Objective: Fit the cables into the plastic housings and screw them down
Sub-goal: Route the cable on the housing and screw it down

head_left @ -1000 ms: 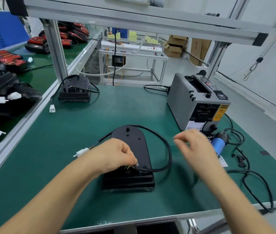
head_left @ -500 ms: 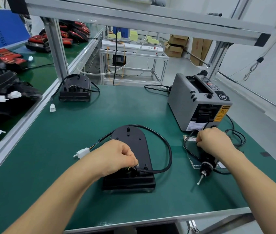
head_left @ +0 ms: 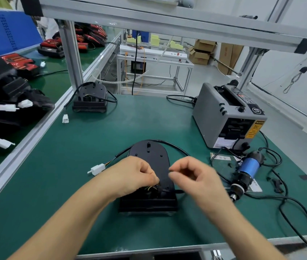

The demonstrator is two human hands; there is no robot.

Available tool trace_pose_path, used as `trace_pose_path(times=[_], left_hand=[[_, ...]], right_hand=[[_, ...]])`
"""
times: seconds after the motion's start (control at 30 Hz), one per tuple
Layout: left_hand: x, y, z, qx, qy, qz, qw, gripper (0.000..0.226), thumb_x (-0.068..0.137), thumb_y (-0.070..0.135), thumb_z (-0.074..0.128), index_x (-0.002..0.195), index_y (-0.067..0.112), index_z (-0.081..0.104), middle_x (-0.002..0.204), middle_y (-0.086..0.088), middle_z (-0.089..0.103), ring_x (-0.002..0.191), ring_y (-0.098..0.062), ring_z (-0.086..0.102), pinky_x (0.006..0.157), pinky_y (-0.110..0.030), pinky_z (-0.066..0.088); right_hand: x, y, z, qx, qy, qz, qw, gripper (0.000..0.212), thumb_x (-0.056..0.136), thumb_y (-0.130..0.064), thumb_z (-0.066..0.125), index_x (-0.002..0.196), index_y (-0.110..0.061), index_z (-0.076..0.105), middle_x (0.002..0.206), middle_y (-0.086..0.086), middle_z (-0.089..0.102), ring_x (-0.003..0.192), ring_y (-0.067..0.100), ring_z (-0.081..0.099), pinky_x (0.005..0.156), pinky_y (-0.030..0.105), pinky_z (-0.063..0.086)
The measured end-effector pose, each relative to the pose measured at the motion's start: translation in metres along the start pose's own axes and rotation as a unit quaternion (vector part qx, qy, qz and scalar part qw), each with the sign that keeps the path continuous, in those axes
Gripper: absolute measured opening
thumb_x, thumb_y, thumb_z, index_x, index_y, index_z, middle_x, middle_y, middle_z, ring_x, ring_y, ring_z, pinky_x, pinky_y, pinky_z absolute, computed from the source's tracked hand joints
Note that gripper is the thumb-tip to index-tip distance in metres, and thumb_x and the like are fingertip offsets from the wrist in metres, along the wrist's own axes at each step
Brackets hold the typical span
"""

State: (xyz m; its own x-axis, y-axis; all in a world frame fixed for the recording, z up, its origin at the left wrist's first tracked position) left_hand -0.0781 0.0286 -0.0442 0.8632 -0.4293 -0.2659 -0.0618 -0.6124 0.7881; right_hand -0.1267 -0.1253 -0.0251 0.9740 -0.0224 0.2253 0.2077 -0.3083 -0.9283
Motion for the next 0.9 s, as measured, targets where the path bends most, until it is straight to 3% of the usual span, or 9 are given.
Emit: trace_pose_path(times=[0.17, 0.43, 0.57, 0.73, 0.9], left_hand=[[-0.001, 0.003, 0.001, -0.029, -0.005, 0.019, 0.999, 0.013, 0.081, 0.026, 0.066, 0.070, 0.018, 0.068, 0.067, 0.007, 0.060, 0.063, -0.008, 0.049, 0.063, -0.024, 0.038], [-0.004, 0.005, 0.002, -0.041, 0.013, 0.022, 0.999, 0.014, 0.082, 0.023, 0.064, 0.068, 0.021, 0.067, 0.065, 0.009, 0.059, 0.059, -0.007, 0.047, 0.054, -0.018, 0.036], [-0.005, 0.006, 0.002, -0.054, 0.016, 0.025, 0.998, 0.016, 0.083, 0.021, 0.065, 0.067, 0.021, 0.066, 0.065, 0.008, 0.060, 0.060, -0.007, 0.049, 0.057, -0.019, 0.038], [-0.007, 0.008, 0.002, -0.058, 0.026, 0.028, 0.998, 0.017, 0.083, 0.019, 0.065, 0.067, 0.022, 0.066, 0.065, 0.008, 0.062, 0.060, -0.007, 0.050, 0.056, -0.019, 0.038], [-0.008, 0.008, 0.001, -0.048, 0.039, 0.025, 0.998, 0.018, 0.083, 0.020, 0.065, 0.065, 0.023, 0.065, 0.065, 0.010, 0.062, 0.057, -0.003, 0.050, 0.051, -0.013, 0.038]], right_hand=[[-0.008, 0.009, 0.019, -0.068, 0.017, -0.037, 0.997, 0.012, 0.069, -0.020, 0.066, 0.070, -0.031, 0.062, 0.077, -0.013, 0.063, 0.076, 0.009, 0.054, 0.070, 0.014, 0.039], [-0.008, 0.011, 0.020, -0.063, 0.011, -0.044, 0.997, 0.014, 0.069, -0.020, 0.067, 0.069, -0.034, 0.064, 0.078, -0.017, 0.064, 0.078, 0.005, 0.054, 0.069, 0.009, 0.037], [-0.008, 0.008, 0.019, -0.082, 0.019, -0.055, 0.995, 0.016, 0.070, -0.019, 0.067, 0.070, -0.035, 0.062, 0.079, -0.018, 0.063, 0.080, 0.006, 0.054, 0.070, 0.009, 0.036], [-0.011, 0.008, 0.020, -0.077, 0.008, -0.028, 0.997, 0.018, 0.071, -0.018, 0.070, 0.070, -0.034, 0.062, 0.079, -0.021, 0.063, 0.078, 0.003, 0.052, 0.069, 0.010, 0.036], [-0.008, 0.013, 0.018, -0.070, -0.031, 0.050, 0.996, 0.023, 0.076, -0.009, 0.076, 0.071, -0.029, 0.065, 0.075, -0.010, 0.062, 0.063, 0.001, 0.050, 0.064, 0.013, 0.040]])
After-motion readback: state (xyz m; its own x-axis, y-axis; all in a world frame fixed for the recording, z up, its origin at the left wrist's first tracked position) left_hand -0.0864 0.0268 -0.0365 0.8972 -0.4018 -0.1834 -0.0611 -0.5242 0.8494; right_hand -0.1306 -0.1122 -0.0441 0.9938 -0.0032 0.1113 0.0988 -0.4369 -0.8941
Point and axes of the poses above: each hand's wrist, its own x-axis towards the middle knuckle, its own z-axis out of the palm, y = z × x, the point moved 6 cm from there along x, towards the middle knuckle
